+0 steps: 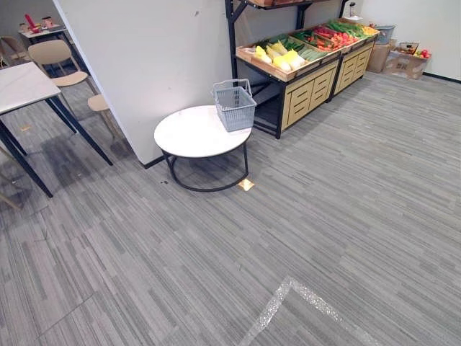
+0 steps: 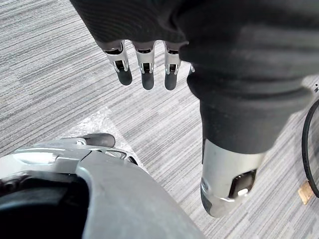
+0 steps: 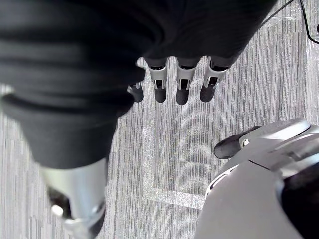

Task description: Pick vegetable in the basket

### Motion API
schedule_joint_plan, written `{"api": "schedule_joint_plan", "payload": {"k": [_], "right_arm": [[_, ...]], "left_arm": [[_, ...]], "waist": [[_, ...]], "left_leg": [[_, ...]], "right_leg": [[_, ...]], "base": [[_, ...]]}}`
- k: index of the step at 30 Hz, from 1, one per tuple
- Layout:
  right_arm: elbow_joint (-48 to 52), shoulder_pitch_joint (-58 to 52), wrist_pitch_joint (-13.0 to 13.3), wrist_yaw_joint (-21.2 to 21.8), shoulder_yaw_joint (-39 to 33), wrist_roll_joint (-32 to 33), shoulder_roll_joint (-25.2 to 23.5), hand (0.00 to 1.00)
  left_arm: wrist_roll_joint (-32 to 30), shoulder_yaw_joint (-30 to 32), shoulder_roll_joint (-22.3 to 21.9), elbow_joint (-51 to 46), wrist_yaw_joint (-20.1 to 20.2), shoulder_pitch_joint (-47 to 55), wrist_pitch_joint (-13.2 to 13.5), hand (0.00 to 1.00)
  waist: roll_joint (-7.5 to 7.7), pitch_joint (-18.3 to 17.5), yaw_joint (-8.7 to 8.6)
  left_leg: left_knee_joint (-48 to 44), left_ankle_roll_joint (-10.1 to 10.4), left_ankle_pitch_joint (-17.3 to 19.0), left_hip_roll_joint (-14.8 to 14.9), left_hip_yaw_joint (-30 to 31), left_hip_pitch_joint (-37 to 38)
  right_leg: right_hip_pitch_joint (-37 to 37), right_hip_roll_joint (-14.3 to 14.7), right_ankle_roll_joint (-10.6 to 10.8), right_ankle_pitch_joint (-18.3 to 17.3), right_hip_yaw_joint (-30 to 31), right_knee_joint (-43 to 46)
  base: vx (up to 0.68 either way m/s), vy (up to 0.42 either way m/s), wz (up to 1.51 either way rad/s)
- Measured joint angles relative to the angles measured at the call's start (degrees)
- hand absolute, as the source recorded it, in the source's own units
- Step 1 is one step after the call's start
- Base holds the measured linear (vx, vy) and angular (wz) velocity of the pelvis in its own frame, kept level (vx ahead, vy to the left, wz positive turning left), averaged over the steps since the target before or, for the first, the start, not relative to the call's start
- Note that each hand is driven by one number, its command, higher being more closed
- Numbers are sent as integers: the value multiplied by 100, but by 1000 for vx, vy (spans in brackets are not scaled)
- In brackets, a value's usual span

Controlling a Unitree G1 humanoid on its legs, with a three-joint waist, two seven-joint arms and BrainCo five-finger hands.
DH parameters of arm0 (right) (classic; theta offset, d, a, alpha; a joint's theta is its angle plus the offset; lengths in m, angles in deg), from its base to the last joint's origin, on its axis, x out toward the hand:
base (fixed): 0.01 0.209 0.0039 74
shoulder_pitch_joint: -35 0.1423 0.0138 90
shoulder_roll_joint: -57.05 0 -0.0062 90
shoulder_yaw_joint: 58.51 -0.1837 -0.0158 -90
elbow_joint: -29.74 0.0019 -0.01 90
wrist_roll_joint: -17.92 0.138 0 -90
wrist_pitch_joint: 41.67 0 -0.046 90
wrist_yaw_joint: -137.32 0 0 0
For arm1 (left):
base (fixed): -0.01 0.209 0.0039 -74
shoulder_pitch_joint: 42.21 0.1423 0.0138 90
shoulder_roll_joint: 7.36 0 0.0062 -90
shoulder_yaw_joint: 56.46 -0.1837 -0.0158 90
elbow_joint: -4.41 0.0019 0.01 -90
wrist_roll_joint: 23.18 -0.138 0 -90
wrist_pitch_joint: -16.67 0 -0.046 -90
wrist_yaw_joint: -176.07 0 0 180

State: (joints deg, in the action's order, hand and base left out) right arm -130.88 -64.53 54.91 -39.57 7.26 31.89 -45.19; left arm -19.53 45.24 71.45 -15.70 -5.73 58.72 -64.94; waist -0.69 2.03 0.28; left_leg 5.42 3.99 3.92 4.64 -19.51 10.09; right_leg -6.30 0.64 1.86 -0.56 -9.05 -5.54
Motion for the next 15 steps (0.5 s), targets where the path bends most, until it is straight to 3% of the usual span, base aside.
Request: {"api": "schedule_joint_plan", "payload": {"k": [7,12,14,15], "right_arm": [[9,39,-3,-1,3,3,5,0],[38,335,0,-11,59,159,-17,0],[45,450,8,-17,229,248,-37,0],[45,471,23,-17,383,250,-36,0]], "left_arm": [[3,-7,7,6,10,-17,3,0],[79,-11,84,4,-38,-250,-19,0],[186,0,176,-35,-50,-326,-22,0],[302,66,186,-71,-82,-315,-14,0]], "waist": [[5,23,-8],[70,388,-12],[210,584,10],[227,635,46]], "left_leg": [[-1,-7,-5,7,83,-89],[-110,3,-21,43,94,-264],[-655,82,258,144,59,-457],[-1671,192,628,350,76,-888]], "right_leg": [[64,5,-2,-1,-46,25],[648,-70,-121,-475,-65,1036],[797,-99,-225,-799,-49,1402],[813,-77,-318,-900,-72,1482]], "base": [[-7,-26,3],[-4,-14,1],[-8,-73,0],[6,-127,1]]}}
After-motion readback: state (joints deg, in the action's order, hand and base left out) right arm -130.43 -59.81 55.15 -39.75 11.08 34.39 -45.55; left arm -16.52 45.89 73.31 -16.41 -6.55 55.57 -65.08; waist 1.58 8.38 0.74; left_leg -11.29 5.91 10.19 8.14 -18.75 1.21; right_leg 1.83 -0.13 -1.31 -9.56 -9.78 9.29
